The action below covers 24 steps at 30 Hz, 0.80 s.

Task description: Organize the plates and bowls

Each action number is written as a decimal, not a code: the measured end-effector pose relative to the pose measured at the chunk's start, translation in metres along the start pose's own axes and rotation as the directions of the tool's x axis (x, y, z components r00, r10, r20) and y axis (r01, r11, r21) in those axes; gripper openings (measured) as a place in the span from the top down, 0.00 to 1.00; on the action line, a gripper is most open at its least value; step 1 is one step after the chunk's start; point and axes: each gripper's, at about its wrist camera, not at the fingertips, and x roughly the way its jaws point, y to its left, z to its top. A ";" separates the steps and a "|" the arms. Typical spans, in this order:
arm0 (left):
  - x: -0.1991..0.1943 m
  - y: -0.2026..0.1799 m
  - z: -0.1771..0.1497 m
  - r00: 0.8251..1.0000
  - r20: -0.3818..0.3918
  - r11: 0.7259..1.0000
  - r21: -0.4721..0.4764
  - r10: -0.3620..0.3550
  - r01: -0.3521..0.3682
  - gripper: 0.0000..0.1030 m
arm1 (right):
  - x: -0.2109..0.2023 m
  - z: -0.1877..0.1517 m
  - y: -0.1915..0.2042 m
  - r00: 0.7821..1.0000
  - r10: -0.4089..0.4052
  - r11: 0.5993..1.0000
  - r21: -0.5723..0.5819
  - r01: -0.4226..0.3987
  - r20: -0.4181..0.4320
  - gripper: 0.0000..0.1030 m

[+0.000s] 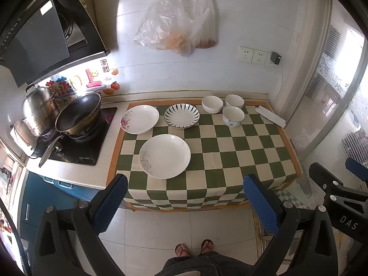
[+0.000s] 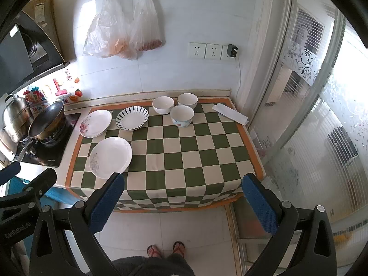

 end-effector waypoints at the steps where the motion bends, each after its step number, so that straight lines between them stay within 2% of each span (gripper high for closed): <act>1: 0.000 0.000 0.000 1.000 -0.001 1.000 0.000 0.000 0.000 0.00 | 0.001 0.000 0.000 1.000 0.001 1.000 -0.001 -0.001 -0.001 0.00; 24: 0.001 0.002 -0.003 1.000 0.004 1.000 -0.018 -0.006 0.007 0.00 | 0.005 -0.003 0.005 1.000 0.008 1.000 -0.014 -0.008 -0.015 0.00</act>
